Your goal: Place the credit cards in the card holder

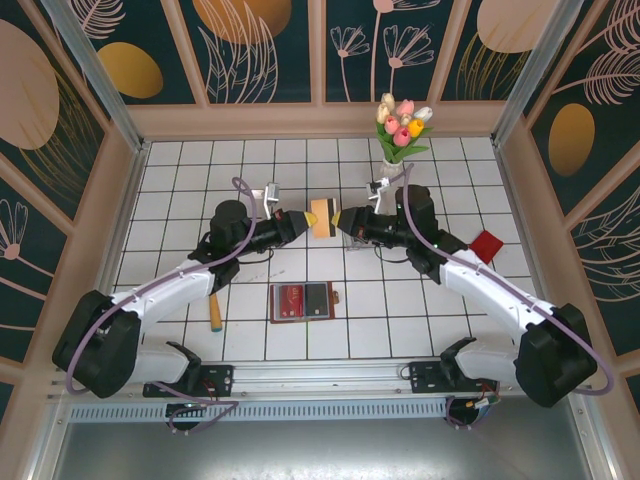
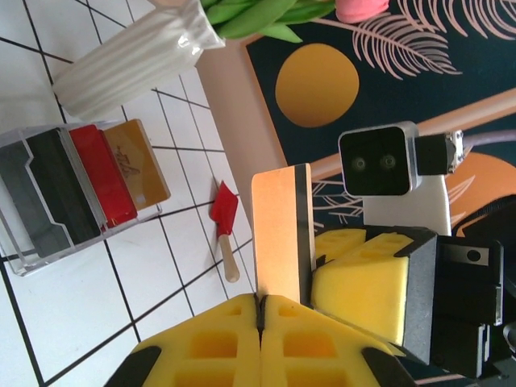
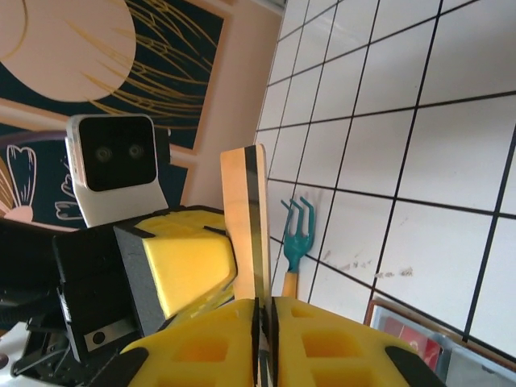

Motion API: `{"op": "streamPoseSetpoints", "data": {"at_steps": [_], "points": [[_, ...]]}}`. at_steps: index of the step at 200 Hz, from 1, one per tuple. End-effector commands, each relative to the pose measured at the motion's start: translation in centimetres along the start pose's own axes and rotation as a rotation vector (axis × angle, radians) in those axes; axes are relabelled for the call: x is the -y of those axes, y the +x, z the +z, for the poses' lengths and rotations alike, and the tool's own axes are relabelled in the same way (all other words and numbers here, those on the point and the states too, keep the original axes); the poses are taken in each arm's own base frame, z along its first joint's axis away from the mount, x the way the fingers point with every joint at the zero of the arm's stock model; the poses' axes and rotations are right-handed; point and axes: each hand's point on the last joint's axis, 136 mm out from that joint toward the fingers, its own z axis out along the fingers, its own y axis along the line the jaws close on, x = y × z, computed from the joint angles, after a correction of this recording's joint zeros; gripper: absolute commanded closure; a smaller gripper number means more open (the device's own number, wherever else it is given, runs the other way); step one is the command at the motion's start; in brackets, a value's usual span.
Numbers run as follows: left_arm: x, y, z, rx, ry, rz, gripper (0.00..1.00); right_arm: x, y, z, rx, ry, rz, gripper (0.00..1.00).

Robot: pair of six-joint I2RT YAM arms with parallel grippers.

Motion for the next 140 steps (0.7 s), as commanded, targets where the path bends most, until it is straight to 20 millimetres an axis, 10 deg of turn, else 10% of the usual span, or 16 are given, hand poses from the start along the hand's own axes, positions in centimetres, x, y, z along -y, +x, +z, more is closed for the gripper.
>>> {"op": "streamPoseSetpoints", "data": {"at_steps": [1,140], "points": [[0.6,1.4,0.6,-0.103,0.028,0.049,0.95,-3.1,0.1,0.0,-0.061,-0.098,-0.101,0.84],[-1.9,3.1,-0.3,-0.147,-0.071,0.048,0.95,-0.8,-0.2,-0.1,-0.028,0.007,-0.096,0.80]]}}
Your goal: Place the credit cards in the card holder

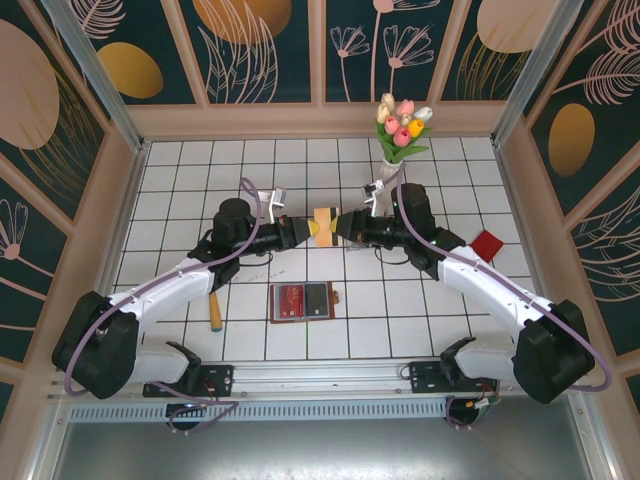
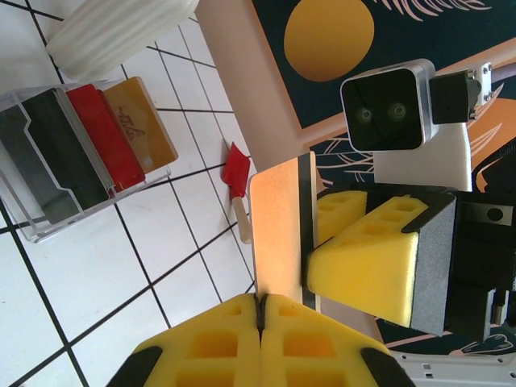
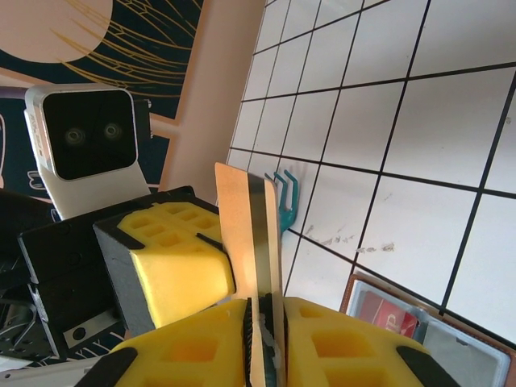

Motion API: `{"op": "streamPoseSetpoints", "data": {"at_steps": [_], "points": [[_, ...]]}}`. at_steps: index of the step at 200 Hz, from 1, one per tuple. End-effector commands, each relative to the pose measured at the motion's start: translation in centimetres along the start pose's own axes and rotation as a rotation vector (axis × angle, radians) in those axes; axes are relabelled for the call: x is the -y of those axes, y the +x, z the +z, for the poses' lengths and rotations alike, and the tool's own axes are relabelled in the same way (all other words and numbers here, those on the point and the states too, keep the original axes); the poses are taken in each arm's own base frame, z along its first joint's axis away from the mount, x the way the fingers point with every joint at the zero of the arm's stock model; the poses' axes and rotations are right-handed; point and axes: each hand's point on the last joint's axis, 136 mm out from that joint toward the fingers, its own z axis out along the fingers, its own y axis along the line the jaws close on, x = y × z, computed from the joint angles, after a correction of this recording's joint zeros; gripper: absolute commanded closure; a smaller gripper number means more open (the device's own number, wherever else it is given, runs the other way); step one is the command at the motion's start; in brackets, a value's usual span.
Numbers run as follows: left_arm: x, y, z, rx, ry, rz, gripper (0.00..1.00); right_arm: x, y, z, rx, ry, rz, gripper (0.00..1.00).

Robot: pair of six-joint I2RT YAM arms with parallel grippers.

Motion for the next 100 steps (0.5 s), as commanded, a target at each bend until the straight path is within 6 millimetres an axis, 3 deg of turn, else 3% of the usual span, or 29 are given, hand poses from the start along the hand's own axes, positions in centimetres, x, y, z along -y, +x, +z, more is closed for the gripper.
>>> {"op": "streamPoseSetpoints", "data": {"at_steps": [1,31,52,64,73,100], "points": [[-1.3,1.5,0.0,-0.053,-0.039,-0.005,0.95,-1.6,-1.3,-0.5,0.040,-0.026,-0.061,0.81],[-2.2,1.7,-0.1,-0.053,-0.083,-0.012,0.94,-1.5,-1.1,-0.5,0.033,-0.033,-0.070,0.96],[-3.8,1.5,-0.7,-0.027,-0.181,-0.015,0.79,-0.5,-0.6,-0.4,0.030,0.007,-0.047,0.99],[-5.3,1.7,-1.7,-0.008,-0.279,-0.010,0.63,0.6,0.1,0.1,0.032,0.086,-0.042,0.99],[-6.7,1.9,-2.6,0.009,-0.361,-0.007,0.57,1.6,0.8,0.6,0.033,0.180,-0.046,0.99],[-10.8,4.2,-5.8,0.021,-0.559,-0.029,0.38,4.3,3.9,2.3,0.031,0.425,-0.039,1.00]]}}
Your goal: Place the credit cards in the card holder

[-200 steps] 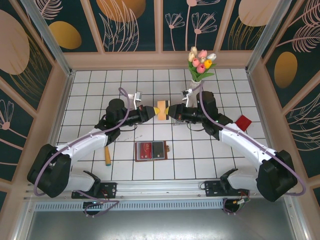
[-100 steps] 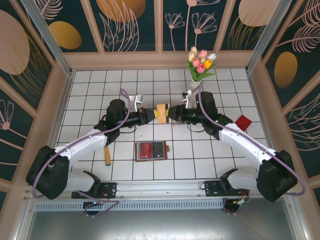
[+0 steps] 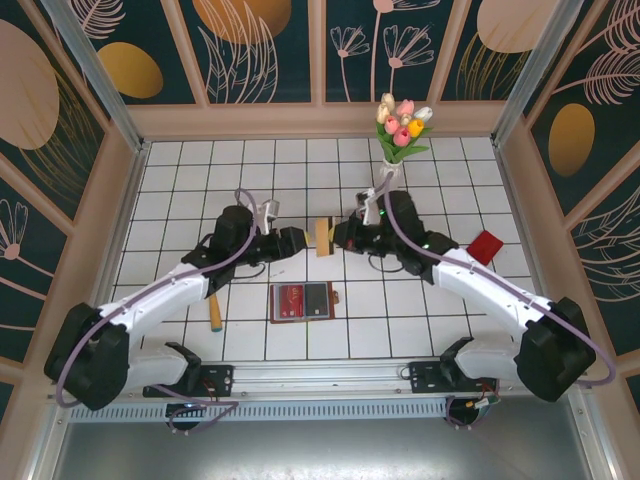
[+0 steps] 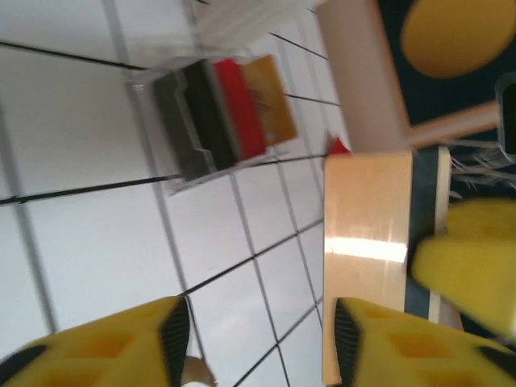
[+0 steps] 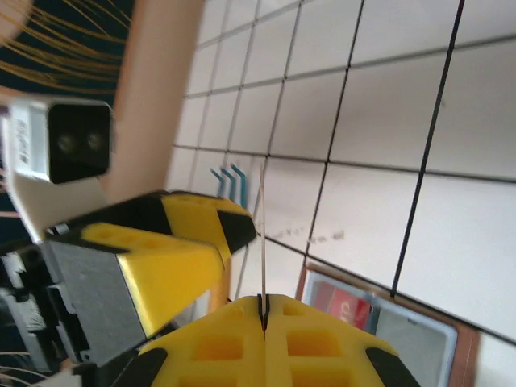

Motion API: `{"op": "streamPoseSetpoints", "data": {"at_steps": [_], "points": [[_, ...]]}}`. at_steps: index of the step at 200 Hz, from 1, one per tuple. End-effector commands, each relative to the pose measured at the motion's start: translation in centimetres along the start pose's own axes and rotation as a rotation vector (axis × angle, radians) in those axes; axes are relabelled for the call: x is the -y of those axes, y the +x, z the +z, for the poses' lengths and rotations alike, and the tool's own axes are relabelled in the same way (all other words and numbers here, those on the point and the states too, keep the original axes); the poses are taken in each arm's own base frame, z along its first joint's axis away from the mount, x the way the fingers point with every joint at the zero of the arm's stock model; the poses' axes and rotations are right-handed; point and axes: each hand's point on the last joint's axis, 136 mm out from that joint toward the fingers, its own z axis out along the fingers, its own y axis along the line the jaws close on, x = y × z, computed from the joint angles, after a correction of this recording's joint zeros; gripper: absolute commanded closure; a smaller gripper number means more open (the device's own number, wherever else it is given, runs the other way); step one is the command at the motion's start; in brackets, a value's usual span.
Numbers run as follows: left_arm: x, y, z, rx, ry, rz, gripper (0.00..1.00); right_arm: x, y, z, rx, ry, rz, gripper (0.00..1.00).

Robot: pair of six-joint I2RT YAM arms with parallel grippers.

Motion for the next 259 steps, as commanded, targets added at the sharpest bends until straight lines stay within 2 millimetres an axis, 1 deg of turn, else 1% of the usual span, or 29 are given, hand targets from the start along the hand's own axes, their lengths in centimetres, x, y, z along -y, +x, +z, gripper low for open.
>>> {"op": "streamPoseSetpoints", "data": {"at_steps": [1,13,26,35,45,66,82,99,140,170,196,223,247,259], "points": [[-6.1,2.4,-1.8,-0.003,-0.259,-0.009,0.37,2.5,1.7,1.4,0.030,0.243,-0.007,1.00],[-8.2,3.7,-2.6,-0.007,-0.330,-0.033,0.33,2.8,3.3,2.4,0.028,0.320,-0.009,1.00],[-9.8,5.0,-3.2,-0.013,-0.373,-0.057,0.30,3.1,5.0,3.5,0.018,0.382,-0.029,1.00],[-10.3,5.8,-3.4,-0.026,-0.374,-0.063,0.30,3.8,6.1,4.2,0.000,0.430,-0.032,1.00],[-10.8,6.5,-3.5,-0.036,-0.376,-0.072,0.29,5.1,7.3,4.6,-0.016,0.497,-0.022,1.00],[-11.8,7.5,-3.8,-0.059,-0.402,-0.078,0.27,7.2,8.9,4.9,-0.046,0.564,-0.008,1.00],[-12.3,8.0,-3.9,-0.070,-0.418,-0.074,0.27,7.9,9.3,4.8,-0.044,0.579,-0.004,1.00],[-12.7,8.3,-3.8,-0.080,-0.423,-0.074,0.26,8.1,9.3,4.5,-0.043,0.581,-0.011,1.00],[-13.0,8.8,-3.2,-0.109,-0.416,-0.080,0.28,9.6,9.5,3.7,-0.046,0.652,-0.020,1.00],[-12.9,9.1,-2.9,-0.122,-0.398,-0.085,0.29,9.7,9.7,3.7,-0.051,0.644,-0.021,1.00],[-13.1,9.5,-2.6,-0.146,-0.398,-0.090,0.29,10.5,10.4,4.0,-0.077,0.661,-0.021,1.00],[-13.2,9.9,-2.1,-0.165,-0.384,-0.102,0.30,11.0,10.8,4.3,-0.091,0.675,-0.023,1.00],[-13.4,10.3,-1.9,-0.182,-0.382,-0.108,0.32,10.9,10.7,4.4,-0.093,0.680,-0.027,1.00],[-13.4,10.4,-1.8,-0.188,-0.382,-0.107,0.33,10.7,10.3,4.0,-0.077,0.696,-0.032,1.00]]}}
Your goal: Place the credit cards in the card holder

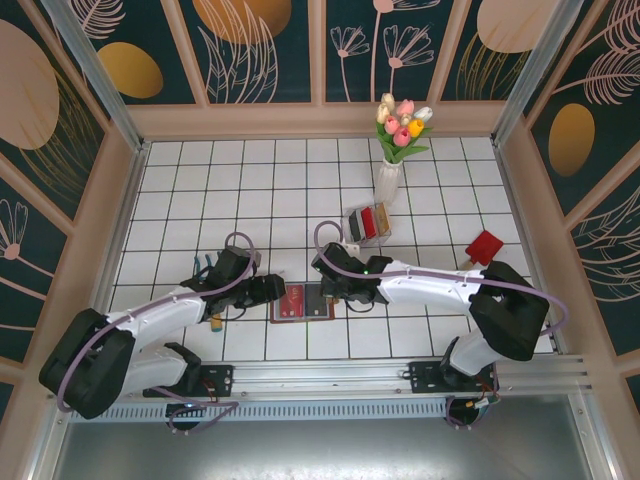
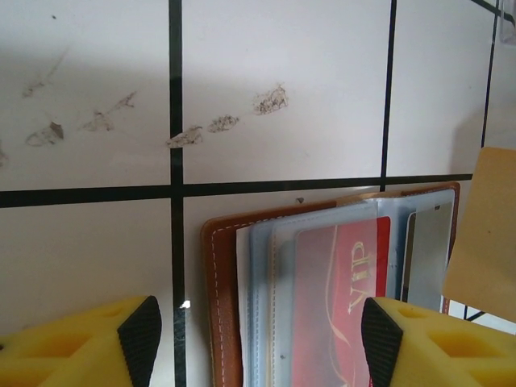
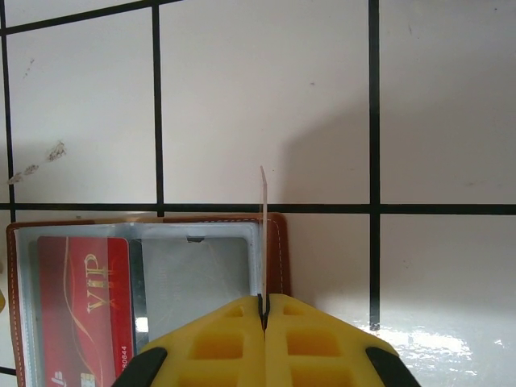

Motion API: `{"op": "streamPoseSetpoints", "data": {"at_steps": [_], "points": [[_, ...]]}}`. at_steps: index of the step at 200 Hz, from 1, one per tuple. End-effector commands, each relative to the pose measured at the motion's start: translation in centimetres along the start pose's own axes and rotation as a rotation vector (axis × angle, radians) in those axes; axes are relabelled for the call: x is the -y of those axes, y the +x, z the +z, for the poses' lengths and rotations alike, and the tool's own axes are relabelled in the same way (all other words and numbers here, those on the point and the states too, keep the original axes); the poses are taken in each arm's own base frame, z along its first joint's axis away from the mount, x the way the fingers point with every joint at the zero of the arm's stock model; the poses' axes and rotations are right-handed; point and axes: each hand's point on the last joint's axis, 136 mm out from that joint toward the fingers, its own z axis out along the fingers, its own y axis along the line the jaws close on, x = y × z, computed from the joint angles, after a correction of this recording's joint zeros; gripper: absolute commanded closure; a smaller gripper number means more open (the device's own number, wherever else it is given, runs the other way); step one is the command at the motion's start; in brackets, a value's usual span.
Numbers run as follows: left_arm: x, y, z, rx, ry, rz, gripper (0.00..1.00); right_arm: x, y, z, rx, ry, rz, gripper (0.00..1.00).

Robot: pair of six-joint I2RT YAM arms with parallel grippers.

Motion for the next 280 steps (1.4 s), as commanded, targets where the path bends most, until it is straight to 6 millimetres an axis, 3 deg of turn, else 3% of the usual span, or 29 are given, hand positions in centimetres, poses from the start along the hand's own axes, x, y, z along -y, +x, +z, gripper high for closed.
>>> {"op": "streamPoseSetpoints", "data": {"at_steps": [1,21,100,181,254,280], "points": [[0.0,0.5,0.4,-0.021,0.018,0.016,0.33,1.0,0.1,0.0,0.002,0.062,-0.003,1.00],[-0.2,0.6,0.5,-0.022,0.011,0.016,0.36,0.1,-0.2,-0.8,0.018,-0.004,-0.008,1.00],[-0.5,0.8,0.8,-0.035,-0.001,0.014,0.43,0.7,0.3,-0.2,-0.003,-0.001,-0.012,1.00],[-0.4,1.0,1.0,-0.045,0.014,0.006,0.51,-2.5,-0.7,-0.7,0.005,-0.129,0.011,1.00],[0.1,1.0,1.1,-0.047,0.038,0.002,0.54,-3.7,-0.9,-0.9,0.001,-0.191,0.033,1.00],[0.0,1.0,1.1,-0.048,0.035,-0.001,0.54,-3.0,-0.7,-0.3,-0.003,-0.168,0.058,1.00]]}}
